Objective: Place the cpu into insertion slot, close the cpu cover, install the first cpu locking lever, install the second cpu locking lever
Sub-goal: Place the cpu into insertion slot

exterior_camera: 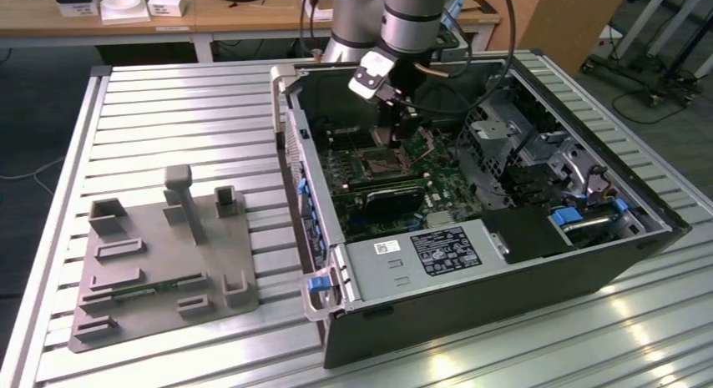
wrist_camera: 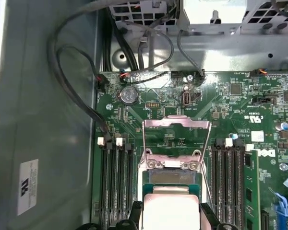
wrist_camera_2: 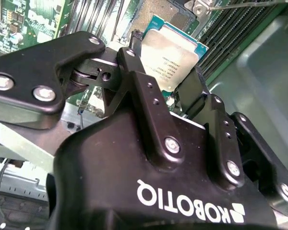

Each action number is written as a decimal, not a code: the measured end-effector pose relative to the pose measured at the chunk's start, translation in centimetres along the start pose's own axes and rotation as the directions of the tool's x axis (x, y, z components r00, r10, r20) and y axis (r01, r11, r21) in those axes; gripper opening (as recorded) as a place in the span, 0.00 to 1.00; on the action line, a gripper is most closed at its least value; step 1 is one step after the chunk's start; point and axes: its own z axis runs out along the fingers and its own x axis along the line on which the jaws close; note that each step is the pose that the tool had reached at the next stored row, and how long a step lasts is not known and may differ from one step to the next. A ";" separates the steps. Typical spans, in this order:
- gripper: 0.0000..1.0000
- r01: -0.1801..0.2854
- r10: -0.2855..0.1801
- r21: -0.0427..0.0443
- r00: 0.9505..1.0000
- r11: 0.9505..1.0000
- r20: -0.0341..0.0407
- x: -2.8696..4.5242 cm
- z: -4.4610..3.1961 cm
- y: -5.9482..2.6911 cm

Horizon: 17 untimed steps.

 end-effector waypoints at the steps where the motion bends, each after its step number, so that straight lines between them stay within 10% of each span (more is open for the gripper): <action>1: 0.54 0.000 0.000 0.000 1.000 1.000 0.000 0.00 0.13 -0.01; 17: 0.54 0.000 0.000 0.000 1.000 1.000 0.000 -0.01 0.79 -0.04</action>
